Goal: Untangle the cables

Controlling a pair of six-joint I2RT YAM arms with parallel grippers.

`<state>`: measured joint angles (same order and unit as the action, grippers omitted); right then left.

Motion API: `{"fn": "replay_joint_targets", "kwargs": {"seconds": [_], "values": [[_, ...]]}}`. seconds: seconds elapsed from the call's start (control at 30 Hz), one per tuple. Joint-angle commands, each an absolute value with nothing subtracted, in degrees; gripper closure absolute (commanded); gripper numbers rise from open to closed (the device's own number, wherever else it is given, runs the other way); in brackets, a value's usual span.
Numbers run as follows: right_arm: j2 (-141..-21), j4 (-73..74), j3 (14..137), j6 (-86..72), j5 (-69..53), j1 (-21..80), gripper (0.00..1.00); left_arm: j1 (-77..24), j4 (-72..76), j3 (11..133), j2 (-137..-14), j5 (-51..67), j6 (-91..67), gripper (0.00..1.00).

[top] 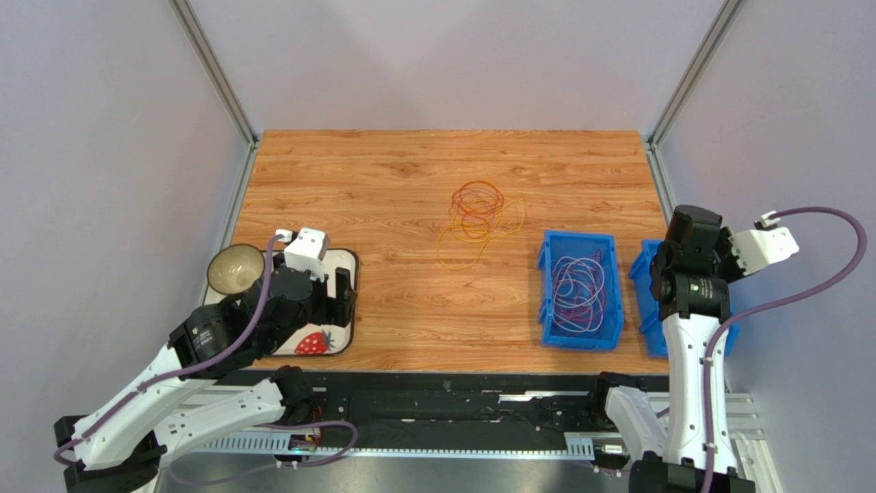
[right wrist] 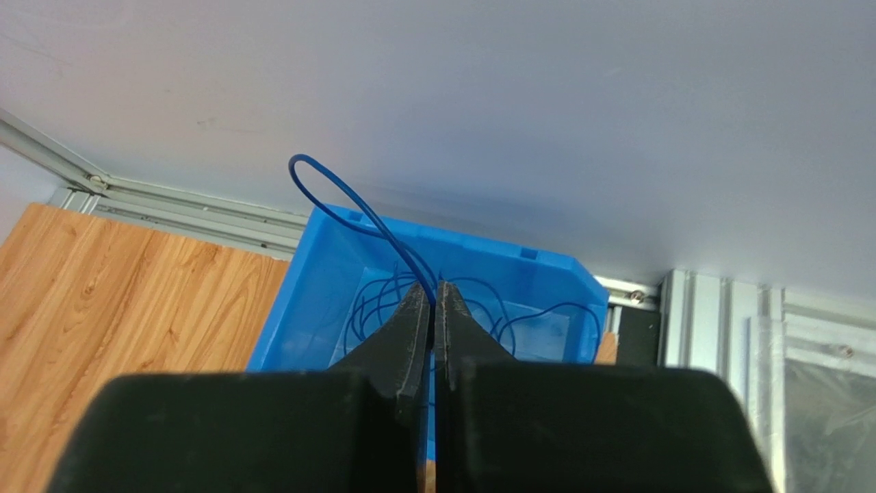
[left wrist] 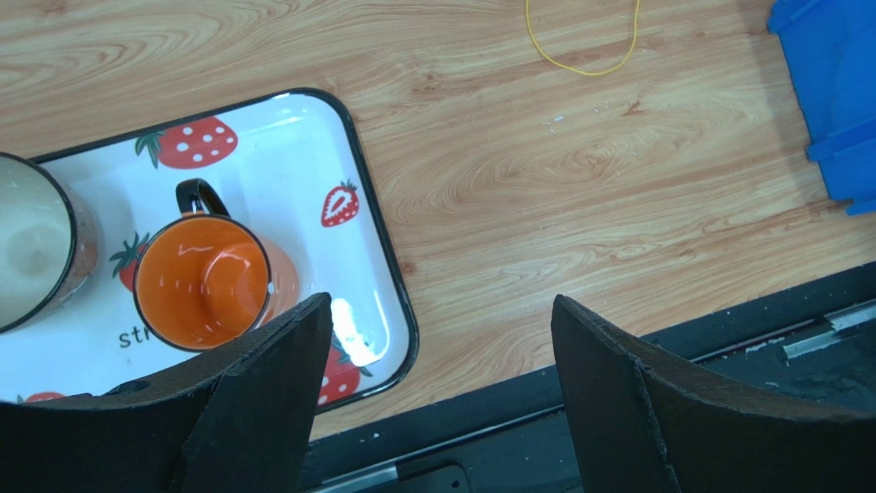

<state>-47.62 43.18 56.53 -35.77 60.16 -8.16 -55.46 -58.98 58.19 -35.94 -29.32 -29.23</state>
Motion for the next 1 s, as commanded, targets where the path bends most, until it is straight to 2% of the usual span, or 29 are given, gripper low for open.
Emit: {"fn": "replay_joint_targets", "kwargs": {"seconds": [0.0, 0.37, 0.87, 0.97], "values": [[-50.2, 40.2, 55.8, -44.1, 47.4, -14.0, 1.00, -55.7, -59.2, 58.8, -36.1, -30.6, -29.5, 0.14], [-61.8, 41.4, 56.4, -46.0, 43.9, -16.2, 1.00, -55.7, -59.9, 59.1, -35.5, -32.0, -30.1, 0.14], [-72.9, 55.5, 68.3, -47.5, 46.1, -16.2, 0.99, -55.6, -59.3, 59.0, -37.8, -31.0, -29.2, 0.12], [-72.5, 56.0, 69.3, -45.9, 43.5, -16.2, 0.19, -55.7, -59.2, 58.9, -38.1, -31.1, -29.2, 0.13]]}}
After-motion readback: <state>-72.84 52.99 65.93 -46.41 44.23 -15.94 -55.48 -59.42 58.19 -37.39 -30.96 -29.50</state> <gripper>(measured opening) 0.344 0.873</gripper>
